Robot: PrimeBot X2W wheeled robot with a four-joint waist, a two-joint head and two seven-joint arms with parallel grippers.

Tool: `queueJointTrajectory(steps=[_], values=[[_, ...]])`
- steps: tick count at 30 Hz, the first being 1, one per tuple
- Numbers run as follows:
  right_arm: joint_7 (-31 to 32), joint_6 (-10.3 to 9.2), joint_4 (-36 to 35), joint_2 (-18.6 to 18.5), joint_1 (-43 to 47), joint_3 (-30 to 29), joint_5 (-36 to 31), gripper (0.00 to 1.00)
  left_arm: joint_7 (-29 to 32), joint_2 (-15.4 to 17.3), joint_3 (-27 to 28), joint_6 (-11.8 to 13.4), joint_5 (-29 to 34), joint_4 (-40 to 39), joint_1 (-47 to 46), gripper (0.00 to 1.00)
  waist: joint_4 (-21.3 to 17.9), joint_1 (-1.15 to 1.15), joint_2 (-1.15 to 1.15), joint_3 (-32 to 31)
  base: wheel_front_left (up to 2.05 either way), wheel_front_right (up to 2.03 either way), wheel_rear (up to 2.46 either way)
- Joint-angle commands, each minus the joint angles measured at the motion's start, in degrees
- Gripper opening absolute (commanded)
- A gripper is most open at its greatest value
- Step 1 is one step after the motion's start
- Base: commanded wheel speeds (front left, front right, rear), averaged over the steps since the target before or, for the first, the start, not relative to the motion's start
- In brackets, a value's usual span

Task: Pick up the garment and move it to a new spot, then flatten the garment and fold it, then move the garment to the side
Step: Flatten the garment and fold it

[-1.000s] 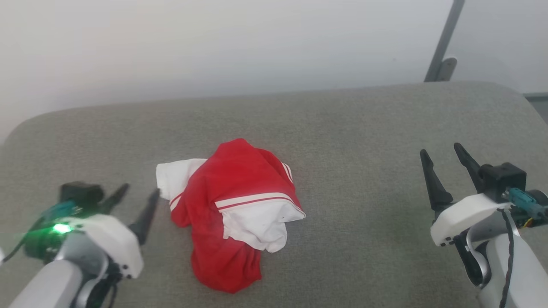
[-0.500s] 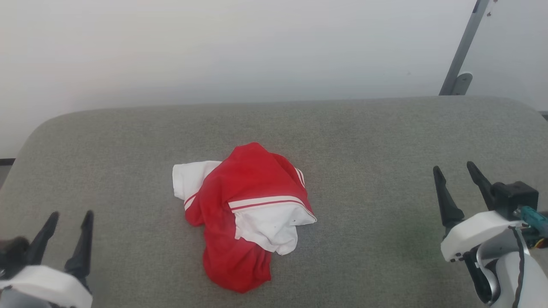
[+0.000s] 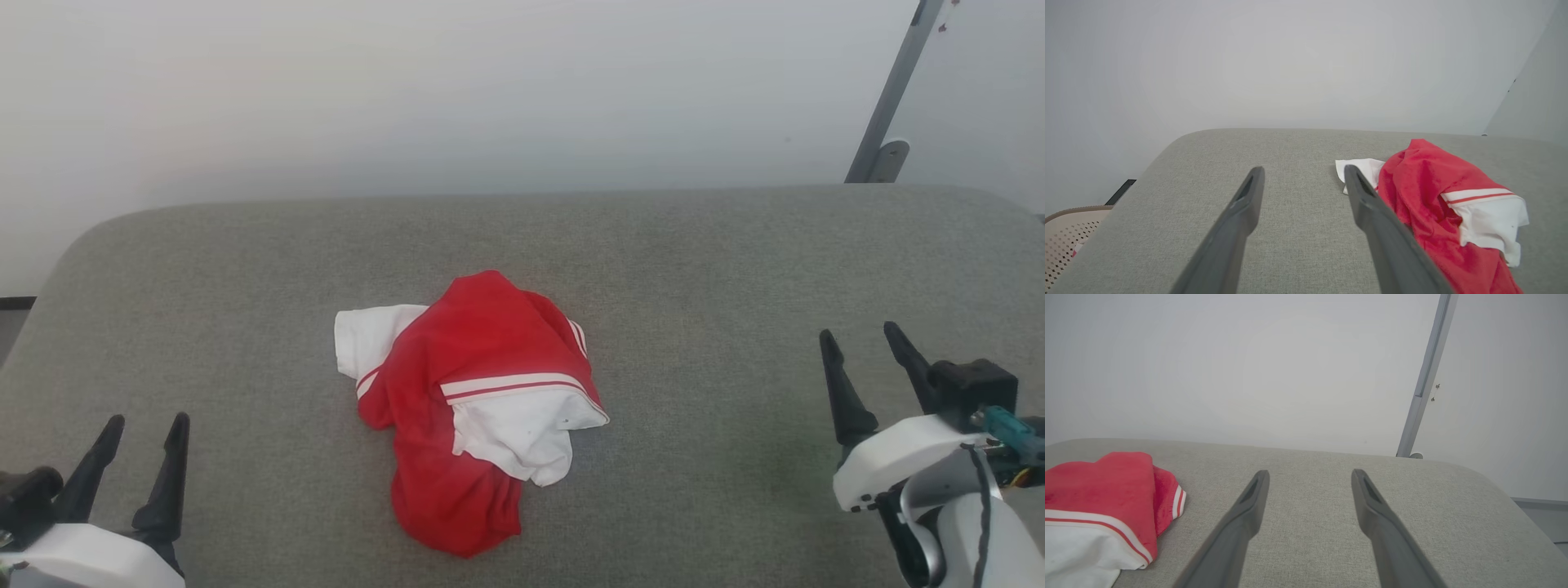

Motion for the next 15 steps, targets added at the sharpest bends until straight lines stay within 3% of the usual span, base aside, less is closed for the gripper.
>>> queueJointTrajectory(steps=[1, 7, 15], values=[[0.32, 0.01, -0.31, 0.17, 0.38, 0.53, -0.11, 1.00, -0.30, -0.07, -0.04, -0.18, -0.73, -0.16, -0.43, 1.00, 0.11, 0.00, 0.00, 0.03, 0.00, 0.00, 0.00], [2.20, 0.01, -1.27, -0.39, 0.58, 5.32, 1.97, 1.00, -0.01, -0.13, 0.31, 0.82, -0.65, -0.45, -1.14, 1.00, 1.73, 0.00, 0.00, 0.59, 0.00, 0.00, 0.00], [8.80, 0.01, -3.35, -3.24, -1.37, 17.59, 8.22, 1.00, 1.12, -1.03, 0.75, 2.74, -1.23, -0.47, -2.90, 1.00, 5.76, 0.00, 0.00, 2.71, 0.00, 0.00, 0.00]])
